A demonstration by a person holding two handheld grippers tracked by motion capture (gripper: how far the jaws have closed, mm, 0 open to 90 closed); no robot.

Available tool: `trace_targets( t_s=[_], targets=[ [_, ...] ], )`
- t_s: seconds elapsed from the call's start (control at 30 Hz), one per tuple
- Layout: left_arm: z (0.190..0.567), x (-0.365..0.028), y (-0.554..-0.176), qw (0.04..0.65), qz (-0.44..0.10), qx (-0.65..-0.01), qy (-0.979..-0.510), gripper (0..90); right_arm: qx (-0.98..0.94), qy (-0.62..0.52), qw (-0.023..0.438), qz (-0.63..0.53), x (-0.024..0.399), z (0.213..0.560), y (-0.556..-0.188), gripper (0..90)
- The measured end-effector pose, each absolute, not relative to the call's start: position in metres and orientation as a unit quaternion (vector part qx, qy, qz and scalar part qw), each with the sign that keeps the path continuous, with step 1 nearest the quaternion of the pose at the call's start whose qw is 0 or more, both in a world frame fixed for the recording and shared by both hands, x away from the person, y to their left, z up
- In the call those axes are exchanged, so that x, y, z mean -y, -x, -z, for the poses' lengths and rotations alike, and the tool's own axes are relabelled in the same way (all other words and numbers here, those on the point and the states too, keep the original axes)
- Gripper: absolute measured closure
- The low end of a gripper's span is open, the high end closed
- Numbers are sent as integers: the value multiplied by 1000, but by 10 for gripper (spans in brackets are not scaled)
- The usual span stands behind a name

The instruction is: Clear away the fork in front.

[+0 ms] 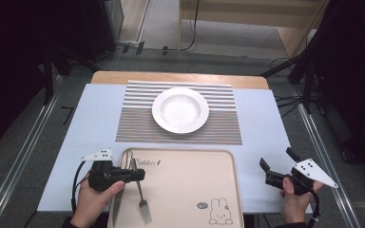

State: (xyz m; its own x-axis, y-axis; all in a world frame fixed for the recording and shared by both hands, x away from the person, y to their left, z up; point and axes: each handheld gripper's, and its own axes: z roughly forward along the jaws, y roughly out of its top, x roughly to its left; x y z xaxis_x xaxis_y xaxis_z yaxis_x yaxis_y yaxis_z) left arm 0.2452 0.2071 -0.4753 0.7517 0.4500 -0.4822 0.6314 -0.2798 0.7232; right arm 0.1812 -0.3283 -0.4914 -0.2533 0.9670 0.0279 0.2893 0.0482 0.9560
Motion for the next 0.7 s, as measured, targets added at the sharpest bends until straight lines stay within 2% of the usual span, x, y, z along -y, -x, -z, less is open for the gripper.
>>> trace_targets(
  t_s=[0.23, 0.7],
  targets=[
    [483, -195, -243, 444, 25, -346, -826, 707, -633, -499, 352, -476, 328, 492, -182, 0],
    [492, -184, -241, 388, -34, -350, -852, 583, -636, -501, 345, -475, 328, 494, -184, 0]
  ],
)
